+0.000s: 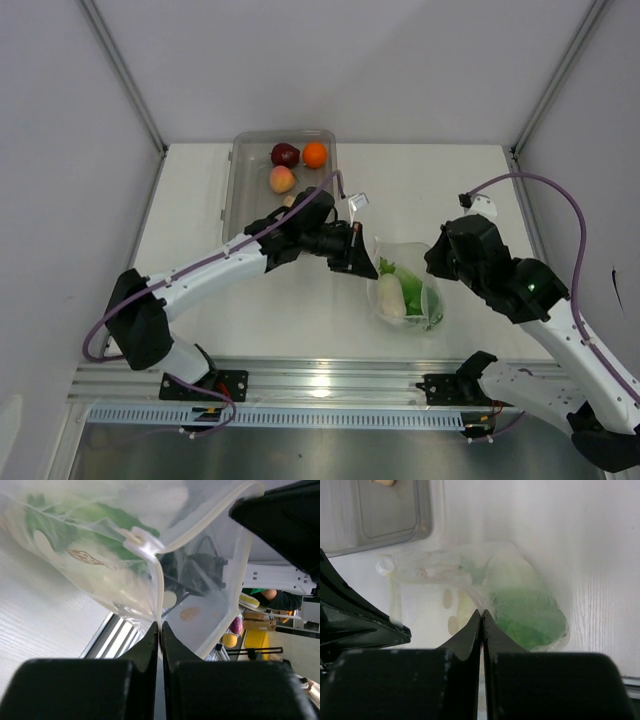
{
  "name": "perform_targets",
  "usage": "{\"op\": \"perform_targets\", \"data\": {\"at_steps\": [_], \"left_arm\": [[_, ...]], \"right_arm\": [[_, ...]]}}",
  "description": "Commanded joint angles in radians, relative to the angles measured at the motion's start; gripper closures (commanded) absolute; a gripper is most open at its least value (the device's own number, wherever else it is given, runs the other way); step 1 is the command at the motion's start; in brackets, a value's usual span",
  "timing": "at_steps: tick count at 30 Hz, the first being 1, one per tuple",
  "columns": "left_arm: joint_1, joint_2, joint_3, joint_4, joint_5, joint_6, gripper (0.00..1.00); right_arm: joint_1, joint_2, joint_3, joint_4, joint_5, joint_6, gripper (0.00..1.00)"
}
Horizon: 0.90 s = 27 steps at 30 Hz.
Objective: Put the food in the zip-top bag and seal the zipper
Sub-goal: Adjust the zipper food storage bag at the center of the board.
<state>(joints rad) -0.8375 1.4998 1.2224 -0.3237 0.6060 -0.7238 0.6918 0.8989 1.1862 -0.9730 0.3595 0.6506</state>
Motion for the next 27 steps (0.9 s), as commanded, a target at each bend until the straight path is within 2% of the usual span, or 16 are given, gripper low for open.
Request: {"op": "perform_targets", "data": {"at_steps": [1,2,3,4,6,7,8,11,12,14,15,17,18,22,27], "left_arm": [[0.015,0.029,0.072,-0.006,0.008,0.026,0.92],[0.014,0.052,0.086,0.001,0.006,0.018,0.86],[0.015,0.057,0.086,0.015,0.005,0.011,0.86],[0.014,0.060,0.085,0.031,-0.014,0.006,0.77],[0.014,0.069,0.094,0.048,-0.041,0.007,0.68],[0.017,0.079,0.101,0.040,-0.057,0.014,0.57],[0.020,0.088,0.147,0.023,-0.089,0.030,0.52],[0.031,0.106,0.209,-0.044,-0.146,0.061,0.37],[0.035,0.103,0.212,-0.061,-0.196,0.066,0.28],[0.054,0.085,0.250,-0.092,-0.256,0.087,0.21],[0.063,0.080,0.279,-0.112,-0.322,0.098,0.15],[0.090,0.070,0.340,-0.173,-0.427,0.135,0.09],[0.103,0.066,0.353,-0.192,-0.460,0.147,0.02],[0.201,0.079,0.426,-0.262,-0.575,0.201,0.01],[0.311,0.203,0.549,-0.325,-0.710,0.241,0.01]], "right_arm": [[0.011,0.029,0.044,0.010,0.033,-0.014,1.00],[0.009,0.043,0.049,0.011,0.038,-0.053,1.00],[0.008,0.054,0.056,0.010,0.044,-0.075,1.00],[0.006,0.064,0.073,0.008,0.051,-0.095,1.00],[0.003,0.093,0.084,0.014,0.079,-0.158,1.00],[-0.003,0.101,0.085,0.022,0.081,-0.178,1.00],[-0.012,0.107,0.084,0.031,0.076,-0.198,1.00],[-0.083,0.133,0.075,0.082,-0.014,-0.269,1.00],[-0.100,0.139,0.070,0.111,-0.043,-0.297,1.00],[-0.138,0.153,0.059,0.143,-0.051,-0.325,1.00],[-0.150,0.159,0.050,0.172,-0.051,-0.336,1.00],[-0.196,0.190,0.049,0.204,-0.082,-0.365,1.00],[-0.215,0.199,0.050,0.215,-0.099,-0.373,1.00],[-0.291,0.235,0.044,0.263,-0.198,-0.382,1.00],[-0.299,0.261,0.024,0.304,-0.269,-0.359,1.00]]}}
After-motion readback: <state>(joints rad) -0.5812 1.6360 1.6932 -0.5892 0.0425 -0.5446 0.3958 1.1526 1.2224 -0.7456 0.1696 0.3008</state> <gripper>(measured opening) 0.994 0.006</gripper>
